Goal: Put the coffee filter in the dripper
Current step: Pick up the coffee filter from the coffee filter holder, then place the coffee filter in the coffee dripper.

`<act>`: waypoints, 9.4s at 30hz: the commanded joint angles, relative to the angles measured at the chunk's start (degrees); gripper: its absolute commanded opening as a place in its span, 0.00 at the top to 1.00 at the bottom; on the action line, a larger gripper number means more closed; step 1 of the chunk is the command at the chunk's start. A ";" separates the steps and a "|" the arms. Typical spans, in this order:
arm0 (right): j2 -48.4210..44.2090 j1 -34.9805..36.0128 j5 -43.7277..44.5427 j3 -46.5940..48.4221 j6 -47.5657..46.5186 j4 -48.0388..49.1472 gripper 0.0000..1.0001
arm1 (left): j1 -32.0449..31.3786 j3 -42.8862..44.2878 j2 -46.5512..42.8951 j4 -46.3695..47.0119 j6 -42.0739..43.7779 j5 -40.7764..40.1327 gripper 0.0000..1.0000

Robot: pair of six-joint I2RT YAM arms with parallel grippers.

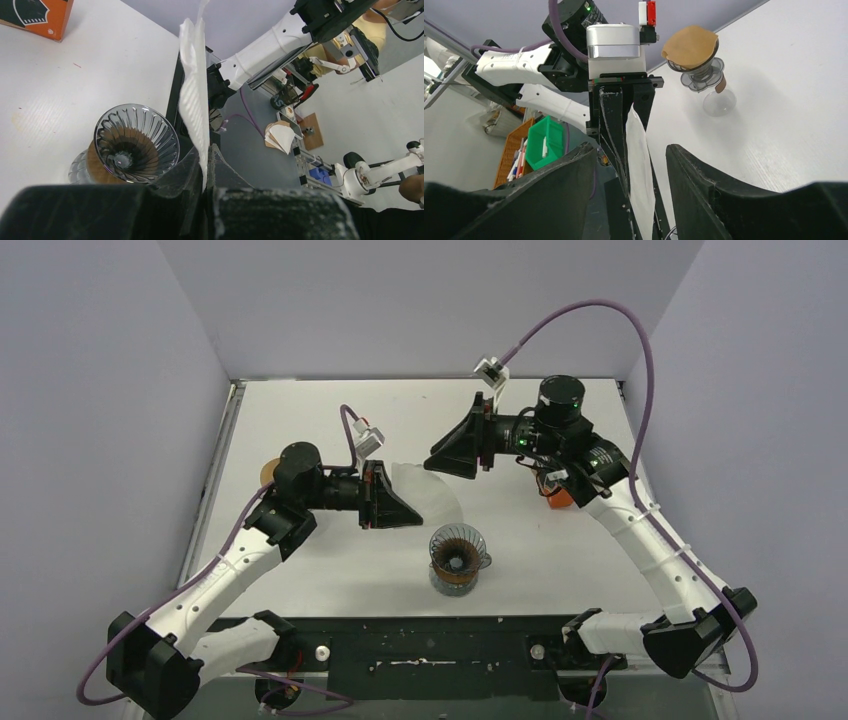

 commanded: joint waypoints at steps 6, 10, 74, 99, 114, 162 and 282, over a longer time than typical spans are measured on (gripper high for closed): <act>2.11 5.16 1.65 -0.19 -0.81 0.54 0.46 | 0.34 3.07 0.70 -2.31 2.64 2.38 1.00; 1.88 5.87 1.64 -0.15 -1.44 0.47 0.46 | 0.29 2.96 0.62 -2.46 2.96 2.32 1.00; -3.27 9.47 9.56 -4.25 -8.19 -6.81 0.47 | 0.28 3.18 -1.05 0.41 1.57 3.70 1.00; -5.85 9.56 6.82 -2.00 -3.71 1.10 0.44 | 0.11 2.05 -2.72 2.87 -0.59 5.92 1.00; -5.94 9.56 7.35 -0.12 -2.48 3.43 0.43 | -0.41 1.56 -3.07 3.66 -0.71 7.21 1.00; -4.33 11.15 10.63 -0.36 -3.23 1.87 0.43 | -0.43 0.97 -4.61 2.98 0.74 7.90 1.00; -9.63 19.59 22.22 -5.88 -12.90 -5.58 1.00 | -0.86 1.25 -7.38 5.16 3.16 2.05 0.96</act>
